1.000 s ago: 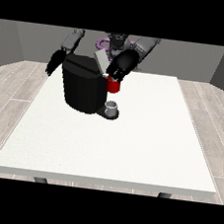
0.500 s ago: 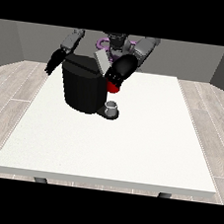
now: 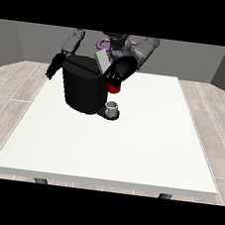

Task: Insert the coffee pod into the coffee machine and close the lid

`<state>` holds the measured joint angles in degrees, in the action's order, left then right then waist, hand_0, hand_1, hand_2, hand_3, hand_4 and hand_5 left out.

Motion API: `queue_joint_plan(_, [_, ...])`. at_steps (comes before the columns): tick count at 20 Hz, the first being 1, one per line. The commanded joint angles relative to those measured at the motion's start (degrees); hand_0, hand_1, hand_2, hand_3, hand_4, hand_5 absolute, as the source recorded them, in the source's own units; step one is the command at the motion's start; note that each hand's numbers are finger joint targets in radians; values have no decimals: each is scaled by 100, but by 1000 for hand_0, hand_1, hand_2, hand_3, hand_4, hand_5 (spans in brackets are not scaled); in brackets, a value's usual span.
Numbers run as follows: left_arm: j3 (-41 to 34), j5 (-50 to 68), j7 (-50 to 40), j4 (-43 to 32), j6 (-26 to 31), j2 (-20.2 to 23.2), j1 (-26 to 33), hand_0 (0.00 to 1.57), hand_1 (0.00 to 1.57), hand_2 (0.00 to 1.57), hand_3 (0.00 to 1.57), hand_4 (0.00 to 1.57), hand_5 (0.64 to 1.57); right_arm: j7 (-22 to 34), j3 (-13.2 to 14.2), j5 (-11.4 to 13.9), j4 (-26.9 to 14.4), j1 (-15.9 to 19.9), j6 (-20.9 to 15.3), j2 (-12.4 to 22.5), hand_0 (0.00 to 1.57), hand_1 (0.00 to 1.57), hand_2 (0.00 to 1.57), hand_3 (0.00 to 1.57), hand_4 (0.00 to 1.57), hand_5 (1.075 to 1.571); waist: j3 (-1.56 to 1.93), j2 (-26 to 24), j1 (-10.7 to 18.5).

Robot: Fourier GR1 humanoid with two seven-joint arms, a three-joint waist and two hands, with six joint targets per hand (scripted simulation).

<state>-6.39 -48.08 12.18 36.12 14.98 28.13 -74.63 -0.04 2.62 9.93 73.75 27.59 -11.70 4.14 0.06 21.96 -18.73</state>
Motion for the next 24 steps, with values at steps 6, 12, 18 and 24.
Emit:
queue_joint_plan(6, [124,-309,263,-67,-454,115,13,1044,1044,1049,744,0,1571,135,-49,70,124,131,-22,11,0,0,0,0,71,1571,-5,175,-88])
queue_joint_plan(12, [93,-395,553,-155,-330,552,54,0,0,686,554,0,1571,146,-81,125,187,-131,97,153,0,0,0,0,185,1571,-5,11,-121])
queue_joint_plan(18, [155,-480,426,-119,-333,377,-232,0,0,555,458,0,1571,266,111,124,-90,348,-66,168,0,0,0,0,207,1571,-4,168,70])
queue_joint_plan(24, [235,-529,191,-72,-449,-23,144,0,0,332,226,0,1571,-28,222,29,-393,-104,-17,176,0,0,0,0,0,1571,-3,-271,226])
